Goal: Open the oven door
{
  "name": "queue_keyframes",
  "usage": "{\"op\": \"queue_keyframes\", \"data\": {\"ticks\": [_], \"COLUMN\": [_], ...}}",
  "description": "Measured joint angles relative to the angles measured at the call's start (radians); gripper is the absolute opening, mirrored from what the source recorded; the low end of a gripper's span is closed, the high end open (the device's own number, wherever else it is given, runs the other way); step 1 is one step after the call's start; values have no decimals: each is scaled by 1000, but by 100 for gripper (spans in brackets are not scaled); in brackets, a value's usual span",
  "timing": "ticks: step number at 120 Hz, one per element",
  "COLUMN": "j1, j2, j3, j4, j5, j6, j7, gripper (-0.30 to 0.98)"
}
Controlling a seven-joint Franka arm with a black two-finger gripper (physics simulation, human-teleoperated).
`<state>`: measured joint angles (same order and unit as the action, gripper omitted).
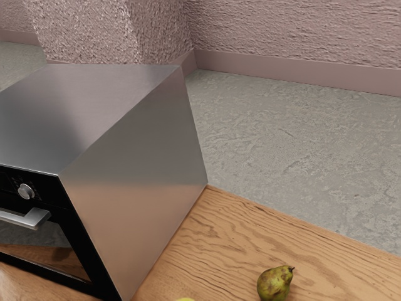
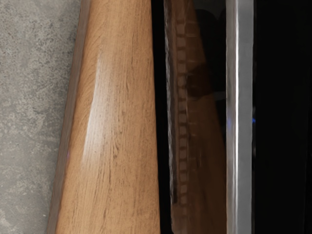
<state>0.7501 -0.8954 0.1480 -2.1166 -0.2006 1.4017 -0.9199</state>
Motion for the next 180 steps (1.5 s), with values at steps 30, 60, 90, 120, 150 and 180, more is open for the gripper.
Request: {"op": "queue_keyframes", "data": {"ticks": [30, 60, 90, 120, 150, 180], "j1": [3, 3, 2, 2, 2, 2], "j2": [-44, -14, 31, 17, 7, 18], "j3": [-7, -11, -31, -27, -24, -24], "j4": [-120, -145, -144, -198, -232, -246], "j5": [-33, -46, -57, -57, -53, -53], "j6": [107, 196, 257, 278, 293, 312], "j7": [-91, -161, -210, -239, -255, -264], "gripper": [69, 69, 69, 69, 69, 69]}}
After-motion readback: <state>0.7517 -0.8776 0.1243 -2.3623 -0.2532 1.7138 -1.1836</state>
